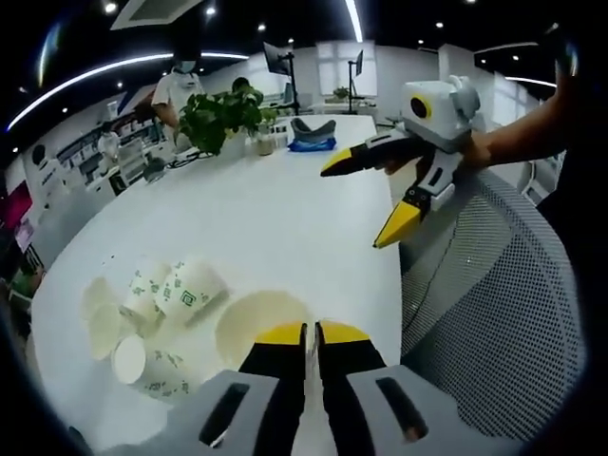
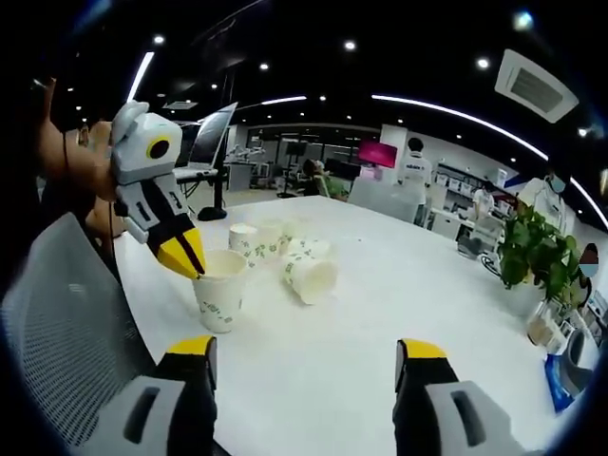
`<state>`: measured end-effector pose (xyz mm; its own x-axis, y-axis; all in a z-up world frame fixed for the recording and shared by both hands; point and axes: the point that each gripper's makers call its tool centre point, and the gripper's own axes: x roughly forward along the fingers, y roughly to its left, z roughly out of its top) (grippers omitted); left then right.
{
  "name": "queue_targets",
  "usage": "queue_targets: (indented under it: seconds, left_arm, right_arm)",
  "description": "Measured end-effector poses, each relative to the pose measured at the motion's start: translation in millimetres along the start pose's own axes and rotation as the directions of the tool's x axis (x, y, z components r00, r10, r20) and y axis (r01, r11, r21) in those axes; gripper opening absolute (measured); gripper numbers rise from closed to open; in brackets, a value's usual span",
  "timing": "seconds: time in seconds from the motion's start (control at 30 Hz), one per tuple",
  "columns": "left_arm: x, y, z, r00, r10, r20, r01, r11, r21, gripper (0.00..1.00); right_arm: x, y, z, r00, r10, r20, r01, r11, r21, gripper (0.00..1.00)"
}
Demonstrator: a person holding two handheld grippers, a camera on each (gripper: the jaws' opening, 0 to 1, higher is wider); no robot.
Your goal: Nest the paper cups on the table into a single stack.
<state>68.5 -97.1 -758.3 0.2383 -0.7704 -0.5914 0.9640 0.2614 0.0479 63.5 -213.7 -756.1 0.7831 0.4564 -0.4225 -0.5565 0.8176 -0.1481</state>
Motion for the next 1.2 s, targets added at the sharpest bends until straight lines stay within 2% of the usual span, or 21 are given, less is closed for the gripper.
queue_targets:
  seconds: [0.33,0.73,0.87,0.97,1.2]
  left_arm:
    - [-13.0,11.5,10.9,0.996,0.043,0.076,-0.038,0.997,-0.063,0.15]
    - [-32.0,45.7,7.1,0.981,0.16,0.106,-0.147,0.981,-0.125,0.22]
    - [-41.0,53.9,1.8,0.974,0.199,0.111,-0.182,0.972,-0.151,0.25]
    - [-47.9,57.7,-2.1,0.966,0.223,0.13,-0.197,0.962,-0.187,0.27]
    - [-61.3,59.3,-17.2,0.951,0.273,0.148,-0.232,0.941,-0.245,0.36]
  right_arm:
    - [0.3,1.3,-1.6,1.0,0.008,-0.007,-0.008,1.0,0.001,0.77]
    - [1.1,0.7,-0.3,1.0,0.019,0.006,-0.019,0.999,0.036,0.78]
    - [1.2,-2.2,3.0,0.999,0.029,0.036,-0.033,0.993,0.114,0.79]
    - [2.5,-0.6,0.8,0.998,0.054,0.031,-0.058,0.989,0.138,0.78]
    - [11.2,-10.0,0.1,0.998,0.067,0.016,-0.068,0.989,0.132,0.74]
